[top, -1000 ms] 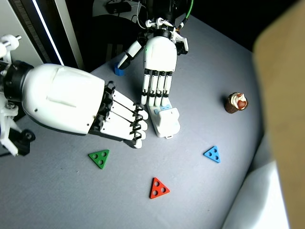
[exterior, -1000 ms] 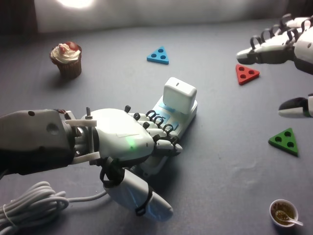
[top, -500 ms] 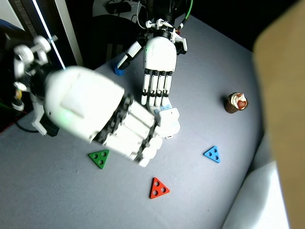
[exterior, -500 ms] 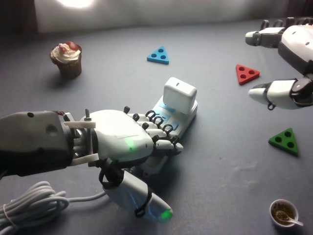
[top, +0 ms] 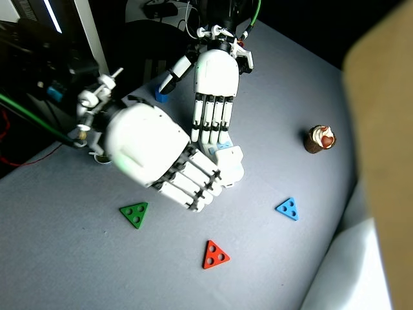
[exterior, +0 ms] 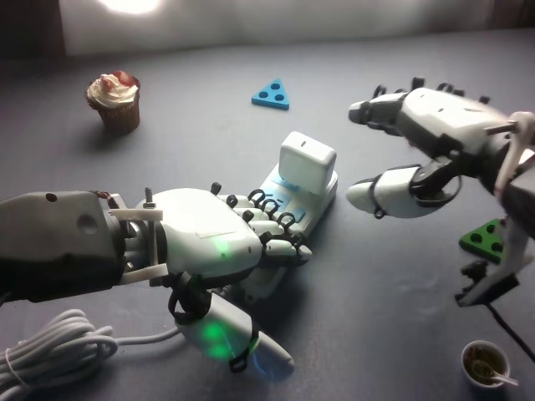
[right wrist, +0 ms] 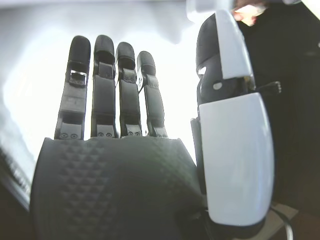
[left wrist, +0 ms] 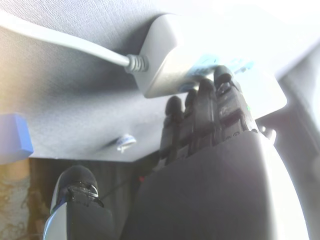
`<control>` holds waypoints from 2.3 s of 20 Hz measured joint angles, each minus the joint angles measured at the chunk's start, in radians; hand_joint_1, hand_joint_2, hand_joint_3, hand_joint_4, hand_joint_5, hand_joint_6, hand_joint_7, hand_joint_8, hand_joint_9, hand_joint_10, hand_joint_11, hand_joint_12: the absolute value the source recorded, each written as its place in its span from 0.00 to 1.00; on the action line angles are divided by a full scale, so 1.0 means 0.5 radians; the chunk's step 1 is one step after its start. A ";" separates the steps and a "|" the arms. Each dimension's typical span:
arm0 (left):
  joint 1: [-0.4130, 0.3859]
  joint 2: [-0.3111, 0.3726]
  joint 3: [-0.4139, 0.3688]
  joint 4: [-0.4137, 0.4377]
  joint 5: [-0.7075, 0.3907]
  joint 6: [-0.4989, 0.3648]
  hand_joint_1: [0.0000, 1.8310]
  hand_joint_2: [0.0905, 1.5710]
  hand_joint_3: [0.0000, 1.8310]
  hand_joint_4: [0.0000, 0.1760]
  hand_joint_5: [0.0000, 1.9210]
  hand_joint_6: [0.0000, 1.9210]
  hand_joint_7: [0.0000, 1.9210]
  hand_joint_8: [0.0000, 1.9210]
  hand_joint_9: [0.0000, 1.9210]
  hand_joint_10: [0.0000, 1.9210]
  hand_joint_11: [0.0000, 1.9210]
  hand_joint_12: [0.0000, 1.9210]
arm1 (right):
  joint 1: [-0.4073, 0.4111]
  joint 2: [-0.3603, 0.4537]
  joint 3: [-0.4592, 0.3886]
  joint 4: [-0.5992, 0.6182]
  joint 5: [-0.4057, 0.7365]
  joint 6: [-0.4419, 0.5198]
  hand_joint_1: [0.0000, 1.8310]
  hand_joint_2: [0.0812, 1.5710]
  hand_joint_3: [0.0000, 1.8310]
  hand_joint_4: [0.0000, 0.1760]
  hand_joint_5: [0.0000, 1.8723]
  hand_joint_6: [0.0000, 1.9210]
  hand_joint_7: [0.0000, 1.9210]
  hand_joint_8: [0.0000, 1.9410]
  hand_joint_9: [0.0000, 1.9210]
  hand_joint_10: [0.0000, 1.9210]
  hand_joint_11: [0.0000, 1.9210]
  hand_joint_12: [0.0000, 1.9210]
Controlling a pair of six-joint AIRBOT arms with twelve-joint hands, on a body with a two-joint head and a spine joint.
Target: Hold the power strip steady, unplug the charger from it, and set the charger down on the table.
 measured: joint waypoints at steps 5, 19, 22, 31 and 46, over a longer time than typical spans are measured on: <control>0.000 0.002 0.000 -0.001 0.000 0.001 0.05 0.58 0.00 0.00 0.07 0.00 0.06 0.00 0.05 0.00 0.04 0.03 | 0.051 -0.194 0.169 -0.014 -0.012 0.075 0.56 0.64 0.00 0.00 0.21 0.00 0.21 0.00 0.22 0.00 0.07 0.36; 0.000 0.002 0.000 -0.010 -0.001 0.000 0.06 0.58 0.00 0.00 0.08 0.00 0.07 0.00 0.06 0.00 0.05 0.03 | 0.055 -0.484 0.441 -0.122 -0.007 0.113 0.54 0.64 0.00 0.00 0.22 0.00 0.24 0.00 0.24 0.01 0.09 0.36; 0.000 0.002 0.000 -0.010 -0.001 0.001 0.05 0.58 0.00 0.00 0.07 0.00 0.06 0.00 0.06 0.00 0.04 0.02 | 0.026 -0.517 0.473 -0.136 0.021 0.119 0.54 0.65 0.00 0.00 0.23 0.00 0.25 0.01 0.25 0.01 0.09 0.37; 0.000 0.002 0.000 -0.014 -0.001 0.001 0.04 0.58 0.00 0.00 0.10 0.01 0.10 0.01 0.08 0.01 0.05 0.02 | 0.006 -0.542 0.528 -0.182 0.032 0.143 0.59 0.66 0.00 0.00 0.43 0.00 0.44 0.00 0.44 0.00 0.26 0.44; 0.000 0.002 0.000 -0.015 -0.001 0.000 0.05 0.58 0.00 0.00 0.09 0.00 0.09 0.00 0.07 0.00 0.05 0.02 | -0.006 -0.418 0.456 -0.523 0.098 0.162 0.68 0.66 0.00 0.00 0.56 0.42 0.62 0.36 0.69 0.00 0.46 0.45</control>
